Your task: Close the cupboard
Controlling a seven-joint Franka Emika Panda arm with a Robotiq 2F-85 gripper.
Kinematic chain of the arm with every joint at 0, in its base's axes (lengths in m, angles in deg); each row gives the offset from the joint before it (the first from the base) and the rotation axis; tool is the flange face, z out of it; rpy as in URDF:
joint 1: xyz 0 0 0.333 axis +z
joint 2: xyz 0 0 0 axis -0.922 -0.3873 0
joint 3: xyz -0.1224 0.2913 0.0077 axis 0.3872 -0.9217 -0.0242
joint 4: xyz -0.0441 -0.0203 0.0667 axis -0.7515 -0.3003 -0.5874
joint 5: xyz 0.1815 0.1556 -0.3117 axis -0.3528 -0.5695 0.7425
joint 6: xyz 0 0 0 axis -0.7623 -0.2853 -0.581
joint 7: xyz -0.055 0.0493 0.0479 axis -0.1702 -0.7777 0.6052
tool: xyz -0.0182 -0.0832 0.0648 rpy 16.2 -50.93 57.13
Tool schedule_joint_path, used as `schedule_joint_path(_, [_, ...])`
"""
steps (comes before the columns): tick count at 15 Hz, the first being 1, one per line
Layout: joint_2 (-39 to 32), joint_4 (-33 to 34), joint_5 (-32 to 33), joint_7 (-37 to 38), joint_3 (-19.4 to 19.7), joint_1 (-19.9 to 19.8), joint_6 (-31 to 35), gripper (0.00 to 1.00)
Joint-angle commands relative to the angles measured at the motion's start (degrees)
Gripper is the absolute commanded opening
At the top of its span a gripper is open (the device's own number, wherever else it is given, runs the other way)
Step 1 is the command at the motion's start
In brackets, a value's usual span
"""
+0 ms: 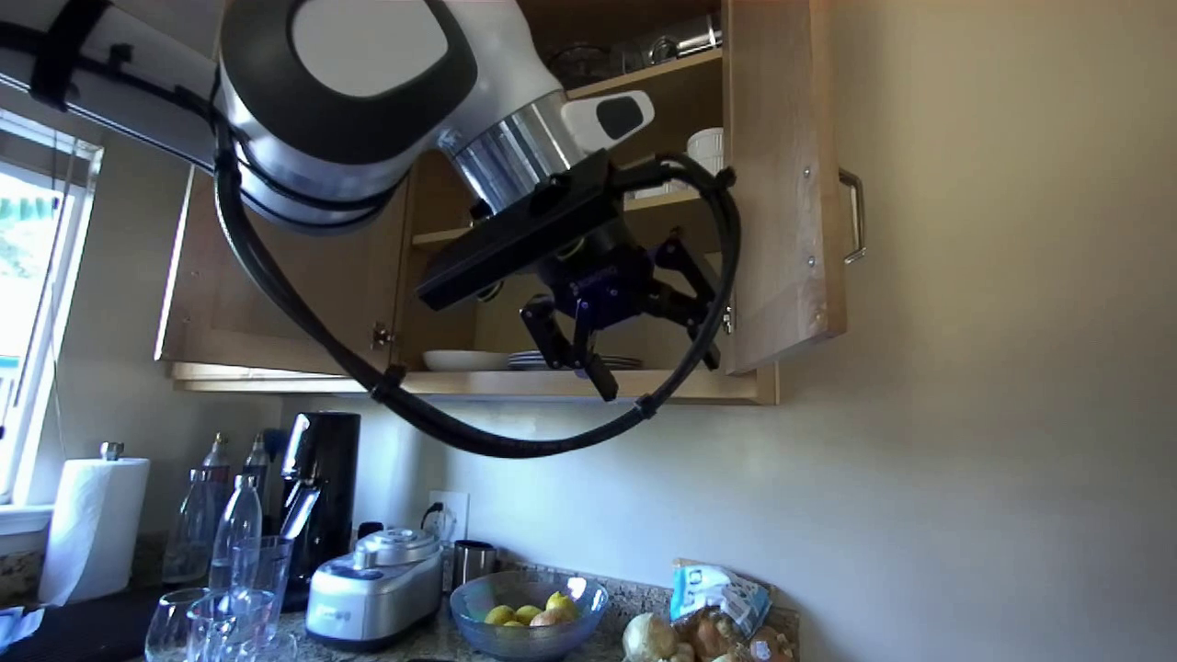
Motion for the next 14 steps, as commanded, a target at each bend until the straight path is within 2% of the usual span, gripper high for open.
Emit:
schedule_joint_path(1, [0.6,0.9,-0.1,0.9,0.8,-0.8,3.2,1.0])
schedule_joint_path(8, [-1.2,5.3,-0.5,2.4,3.0,-2.1,4.7,1.0])
schedule_joint_path(14, [-4.0,10.7,-2.0,0.4,7.8,-0.1,2.9,1.0])
